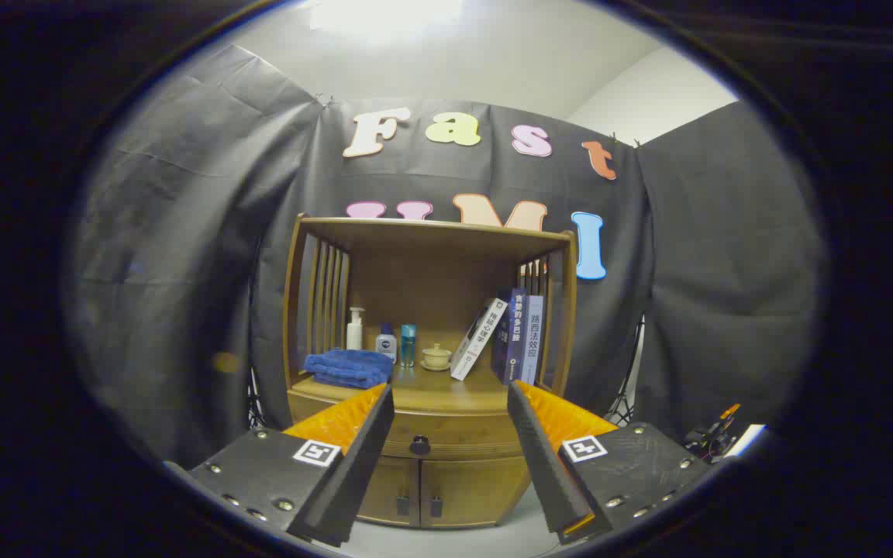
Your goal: Pull open the drawer, take out the items inside it, and place them on the countertop above the cabinet.
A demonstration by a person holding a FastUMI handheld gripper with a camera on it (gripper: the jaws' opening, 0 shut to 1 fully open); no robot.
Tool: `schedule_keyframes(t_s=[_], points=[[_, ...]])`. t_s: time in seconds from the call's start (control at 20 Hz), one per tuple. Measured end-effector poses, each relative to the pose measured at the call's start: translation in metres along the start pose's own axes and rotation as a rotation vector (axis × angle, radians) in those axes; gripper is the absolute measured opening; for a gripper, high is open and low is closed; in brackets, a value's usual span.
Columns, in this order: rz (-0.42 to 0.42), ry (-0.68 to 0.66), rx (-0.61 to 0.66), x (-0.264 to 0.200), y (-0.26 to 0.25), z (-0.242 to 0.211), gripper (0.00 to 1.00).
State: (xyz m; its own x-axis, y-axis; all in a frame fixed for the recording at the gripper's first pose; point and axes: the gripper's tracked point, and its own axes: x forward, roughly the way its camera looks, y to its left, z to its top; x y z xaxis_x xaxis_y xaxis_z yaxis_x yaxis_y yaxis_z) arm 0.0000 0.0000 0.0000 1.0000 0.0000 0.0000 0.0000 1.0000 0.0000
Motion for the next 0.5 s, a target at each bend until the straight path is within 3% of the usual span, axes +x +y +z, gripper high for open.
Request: schedule_keyframes(t_s=[0.5], points=[[-0.001,0.005,0.01,0.0009,-0.0013,-0.0017,0.89]])
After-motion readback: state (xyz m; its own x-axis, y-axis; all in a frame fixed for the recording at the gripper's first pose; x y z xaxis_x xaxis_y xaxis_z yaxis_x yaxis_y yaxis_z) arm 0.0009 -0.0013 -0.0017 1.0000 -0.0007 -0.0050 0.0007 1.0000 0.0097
